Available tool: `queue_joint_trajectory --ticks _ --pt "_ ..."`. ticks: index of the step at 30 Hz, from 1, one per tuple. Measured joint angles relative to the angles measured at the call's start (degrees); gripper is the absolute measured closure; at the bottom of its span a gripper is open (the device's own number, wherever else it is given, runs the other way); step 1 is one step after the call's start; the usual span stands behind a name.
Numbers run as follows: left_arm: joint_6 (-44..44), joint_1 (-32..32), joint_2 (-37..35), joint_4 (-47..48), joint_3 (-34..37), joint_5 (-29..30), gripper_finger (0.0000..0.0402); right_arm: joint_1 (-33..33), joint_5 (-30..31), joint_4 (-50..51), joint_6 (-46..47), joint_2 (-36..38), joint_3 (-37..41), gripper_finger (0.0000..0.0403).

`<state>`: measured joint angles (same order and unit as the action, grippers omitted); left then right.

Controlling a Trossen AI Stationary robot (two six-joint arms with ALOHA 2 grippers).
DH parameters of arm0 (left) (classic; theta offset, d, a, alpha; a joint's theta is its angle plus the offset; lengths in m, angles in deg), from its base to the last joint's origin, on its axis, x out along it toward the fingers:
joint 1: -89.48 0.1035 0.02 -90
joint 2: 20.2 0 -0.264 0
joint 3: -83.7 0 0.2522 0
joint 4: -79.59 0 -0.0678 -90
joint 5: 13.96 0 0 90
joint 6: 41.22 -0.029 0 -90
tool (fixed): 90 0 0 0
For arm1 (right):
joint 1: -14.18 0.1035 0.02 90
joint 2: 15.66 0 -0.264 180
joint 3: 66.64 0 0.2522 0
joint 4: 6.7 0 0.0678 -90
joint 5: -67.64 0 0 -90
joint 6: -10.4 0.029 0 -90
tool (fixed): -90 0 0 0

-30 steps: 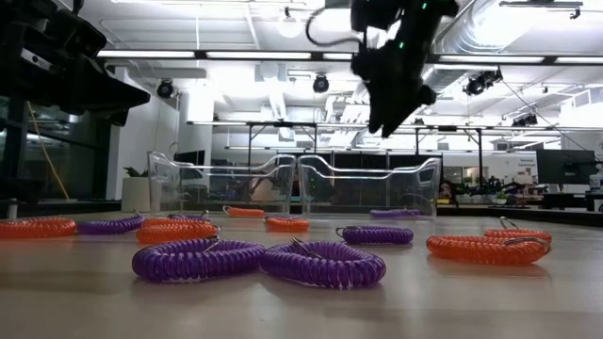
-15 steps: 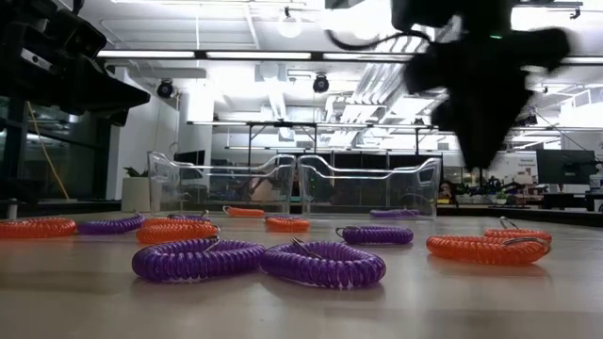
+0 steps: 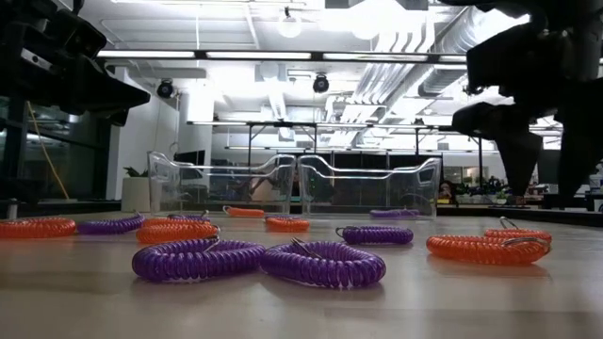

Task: Sort spring keychains
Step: Put the orange spring keychain into the left bin

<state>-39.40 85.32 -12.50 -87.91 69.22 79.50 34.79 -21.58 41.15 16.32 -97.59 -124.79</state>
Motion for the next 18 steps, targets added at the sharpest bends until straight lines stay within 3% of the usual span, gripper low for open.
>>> queue_joint_trajectory --ticks 9,18 --pt "0.0 0.0 0.0 0.0 0.0 0.0 0.0399 0.0 5.2 -4.9 -5.0 -1.5 0.2 0.0208" --pt "0.0 0.0 0.0 0.0 0.0 0.0 0.0399 -0.5 3.3 -9.2 -6.0 -6.2 0.2 0.0205"
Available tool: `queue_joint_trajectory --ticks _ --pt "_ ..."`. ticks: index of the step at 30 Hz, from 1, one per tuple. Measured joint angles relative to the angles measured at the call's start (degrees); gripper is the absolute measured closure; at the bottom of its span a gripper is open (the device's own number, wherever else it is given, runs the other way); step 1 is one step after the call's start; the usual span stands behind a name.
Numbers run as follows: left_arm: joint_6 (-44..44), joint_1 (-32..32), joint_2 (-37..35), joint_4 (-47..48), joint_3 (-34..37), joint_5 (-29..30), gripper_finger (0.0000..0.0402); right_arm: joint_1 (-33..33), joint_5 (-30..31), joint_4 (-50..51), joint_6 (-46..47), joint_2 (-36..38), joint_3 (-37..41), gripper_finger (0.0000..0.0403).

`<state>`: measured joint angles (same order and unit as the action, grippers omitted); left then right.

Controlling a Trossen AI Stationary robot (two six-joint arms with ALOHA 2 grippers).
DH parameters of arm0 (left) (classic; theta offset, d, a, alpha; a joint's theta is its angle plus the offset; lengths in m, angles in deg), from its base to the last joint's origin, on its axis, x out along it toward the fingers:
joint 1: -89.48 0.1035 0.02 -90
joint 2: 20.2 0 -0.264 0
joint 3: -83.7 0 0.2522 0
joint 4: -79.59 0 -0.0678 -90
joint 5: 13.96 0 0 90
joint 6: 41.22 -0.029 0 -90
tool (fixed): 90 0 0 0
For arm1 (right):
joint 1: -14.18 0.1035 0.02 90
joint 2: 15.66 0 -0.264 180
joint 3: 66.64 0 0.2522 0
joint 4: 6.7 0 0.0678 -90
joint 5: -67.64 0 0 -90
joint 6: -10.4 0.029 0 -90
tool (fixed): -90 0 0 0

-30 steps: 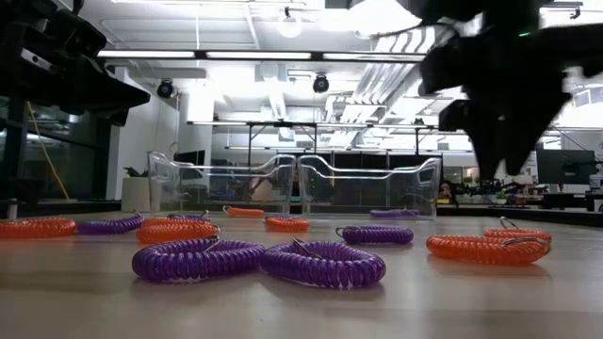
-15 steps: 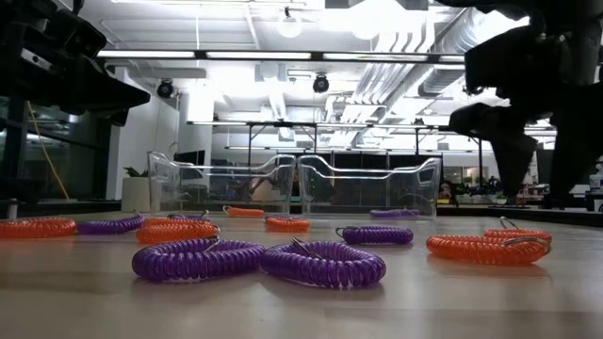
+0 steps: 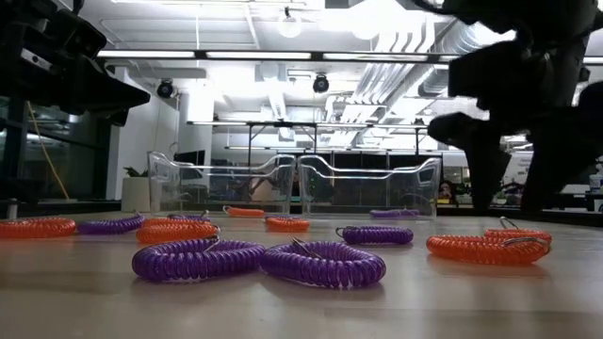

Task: Sort spring keychains
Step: Put the orange spring keychain into the left bin

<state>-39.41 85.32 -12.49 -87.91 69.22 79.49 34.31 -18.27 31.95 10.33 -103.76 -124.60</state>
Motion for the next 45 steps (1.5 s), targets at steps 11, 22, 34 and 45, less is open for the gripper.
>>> queue_joint_trajectory --ticks 11,22,34,45 --pt "0.0 0.0 0.0 0.0 0.0 0.0 0.0399 -1.6 -1.2 -1.6 0.1 -3.2 0.0 0.0208" --pt "0.0 0.0 0.0 0.0 0.0 0.0 0.0399 -1.8 -3.4 -2.0 1.3 -5.8 -0.2 0.0226" --pt "0.0 0.0 0.0 0.0 0.0 0.0 0.0399 -3.2 -6.1 -0.9 10.1 -5.9 -0.2 0.0333" --pt "0.0 0.0 0.0 0.0 0.0 0.0 0.0399 -3.8 -7.2 -2.0 22.3 -6.0 -0.4 0.0391"
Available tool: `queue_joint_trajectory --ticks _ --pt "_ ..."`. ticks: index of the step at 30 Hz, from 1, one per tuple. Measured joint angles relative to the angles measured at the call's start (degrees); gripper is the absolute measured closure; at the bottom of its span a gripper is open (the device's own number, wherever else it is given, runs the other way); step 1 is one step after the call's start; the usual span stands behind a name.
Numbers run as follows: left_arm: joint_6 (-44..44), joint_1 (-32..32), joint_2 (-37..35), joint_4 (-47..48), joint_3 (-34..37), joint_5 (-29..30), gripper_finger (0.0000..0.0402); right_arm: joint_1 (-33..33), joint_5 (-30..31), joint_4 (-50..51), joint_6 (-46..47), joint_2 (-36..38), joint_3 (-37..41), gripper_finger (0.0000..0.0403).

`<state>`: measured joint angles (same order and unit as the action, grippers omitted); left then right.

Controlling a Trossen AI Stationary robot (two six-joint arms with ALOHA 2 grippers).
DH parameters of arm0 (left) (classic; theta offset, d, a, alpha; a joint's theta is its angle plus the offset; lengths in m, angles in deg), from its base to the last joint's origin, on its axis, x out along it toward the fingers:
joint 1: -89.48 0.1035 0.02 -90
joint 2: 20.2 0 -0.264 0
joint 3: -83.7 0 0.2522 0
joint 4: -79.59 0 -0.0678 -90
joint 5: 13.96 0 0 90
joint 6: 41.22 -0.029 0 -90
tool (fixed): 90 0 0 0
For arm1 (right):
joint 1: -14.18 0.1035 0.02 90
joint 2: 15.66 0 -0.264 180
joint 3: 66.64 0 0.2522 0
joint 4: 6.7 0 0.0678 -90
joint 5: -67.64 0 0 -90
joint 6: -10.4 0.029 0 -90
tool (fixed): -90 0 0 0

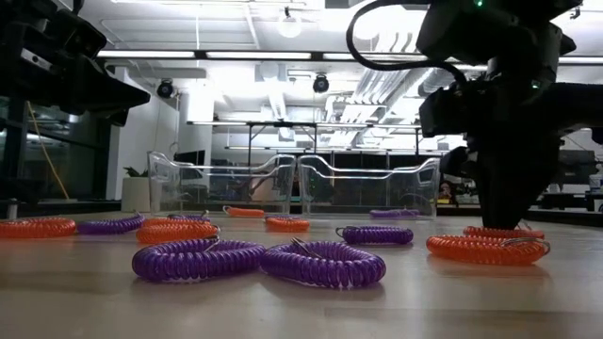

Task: Sort spring keychains
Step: Put the orange spring keychain into the left bin

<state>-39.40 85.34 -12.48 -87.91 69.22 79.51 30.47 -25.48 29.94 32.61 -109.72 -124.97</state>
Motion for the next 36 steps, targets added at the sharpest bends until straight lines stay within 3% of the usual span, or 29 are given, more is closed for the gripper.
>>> queue_joint_trajectory --ticks 8,22,25,36 --pt "0.0 0.0 0.0 0.0 0.0 0.0 0.0399 -1.6 0.7 2.8 4.7 -0.4 -5.9 0.04" --pt "0.0 0.0 0.0 0.0 0.0 0.0 0.0399 -10.7 13.2 13.1 -2.1 -0.3 -28.8 0.0402" --pt "0.0 0.0 0.0 0.0 0.0 0.0 0.0399 -13.4 15.6 13.6 -5.3 -2.0 -34.4 0.0402" --pt "0.0 0.0 0.0 0.0 0.0 0.0 0.0399 -22.0 14.6 14.7 -14.8 -16.8 -53.3 0.0403"
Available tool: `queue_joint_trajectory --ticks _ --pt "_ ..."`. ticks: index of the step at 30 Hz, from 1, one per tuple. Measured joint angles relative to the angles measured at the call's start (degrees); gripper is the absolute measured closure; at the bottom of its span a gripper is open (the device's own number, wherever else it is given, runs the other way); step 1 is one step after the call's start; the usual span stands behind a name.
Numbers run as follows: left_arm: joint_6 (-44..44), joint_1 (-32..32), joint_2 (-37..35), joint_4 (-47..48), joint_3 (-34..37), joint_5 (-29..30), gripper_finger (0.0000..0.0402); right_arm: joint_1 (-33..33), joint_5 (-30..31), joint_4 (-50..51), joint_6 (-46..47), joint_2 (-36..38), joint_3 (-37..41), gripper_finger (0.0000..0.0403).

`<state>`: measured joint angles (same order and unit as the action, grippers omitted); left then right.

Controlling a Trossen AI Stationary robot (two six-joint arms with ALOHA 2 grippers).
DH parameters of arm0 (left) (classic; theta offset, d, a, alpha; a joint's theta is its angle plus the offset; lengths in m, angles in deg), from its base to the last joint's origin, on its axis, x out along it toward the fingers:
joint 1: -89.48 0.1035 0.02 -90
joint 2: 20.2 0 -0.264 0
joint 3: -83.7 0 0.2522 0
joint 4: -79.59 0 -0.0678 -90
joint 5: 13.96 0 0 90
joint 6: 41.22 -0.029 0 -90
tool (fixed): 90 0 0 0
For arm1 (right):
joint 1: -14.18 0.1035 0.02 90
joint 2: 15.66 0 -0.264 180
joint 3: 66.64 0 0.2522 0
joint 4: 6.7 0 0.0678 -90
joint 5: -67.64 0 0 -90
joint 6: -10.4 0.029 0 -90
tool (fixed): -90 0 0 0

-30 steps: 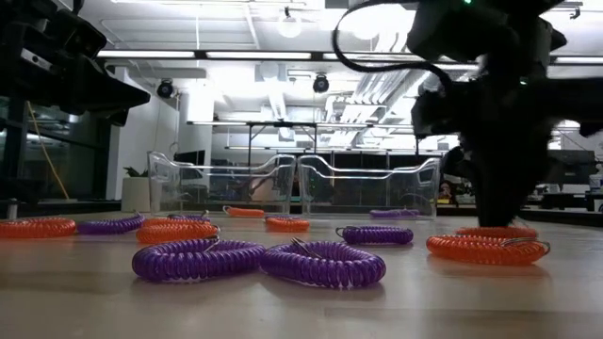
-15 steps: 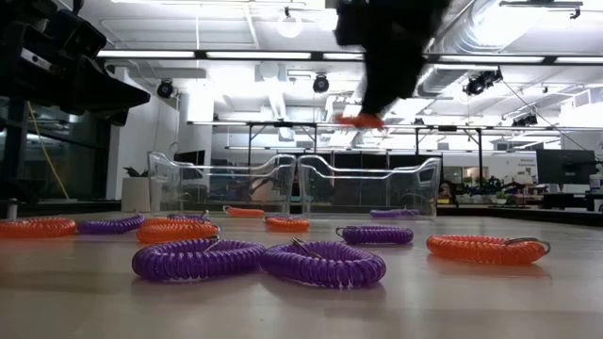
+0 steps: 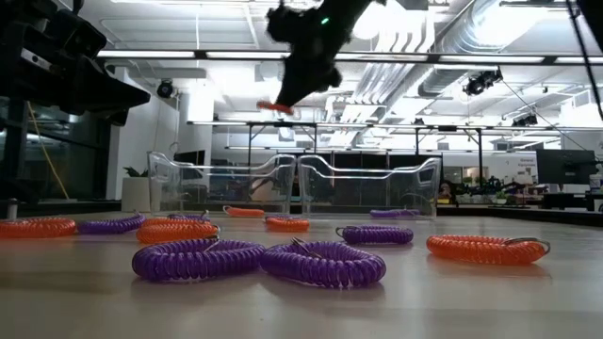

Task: Sort spring keychains
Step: Put the orange spring keychain into the left bin

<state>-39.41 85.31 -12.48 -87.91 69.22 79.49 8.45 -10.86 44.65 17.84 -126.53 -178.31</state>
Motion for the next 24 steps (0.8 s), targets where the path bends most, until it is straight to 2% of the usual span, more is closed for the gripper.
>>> queue_joint_trajectory --ticks 7,13,24 --pt "0.0 0.0 0.0 0.0 0.0 0.0 0.0399 -3.9 1.7 -2.5 0.8 -8.9 -8.9 0.0403" --pt "0.0 0.0 0.0 0.0 0.0 0.0 0.0399 -6.6 2.8 -6.5 1.4 -13.5 -12.0 0.0398" --pt "0.0 0.0 0.0 0.0 0.0 0.0 0.0399 -7.8 6.0 -7.5 -2.1 -15.5 -11.9 0.0294"
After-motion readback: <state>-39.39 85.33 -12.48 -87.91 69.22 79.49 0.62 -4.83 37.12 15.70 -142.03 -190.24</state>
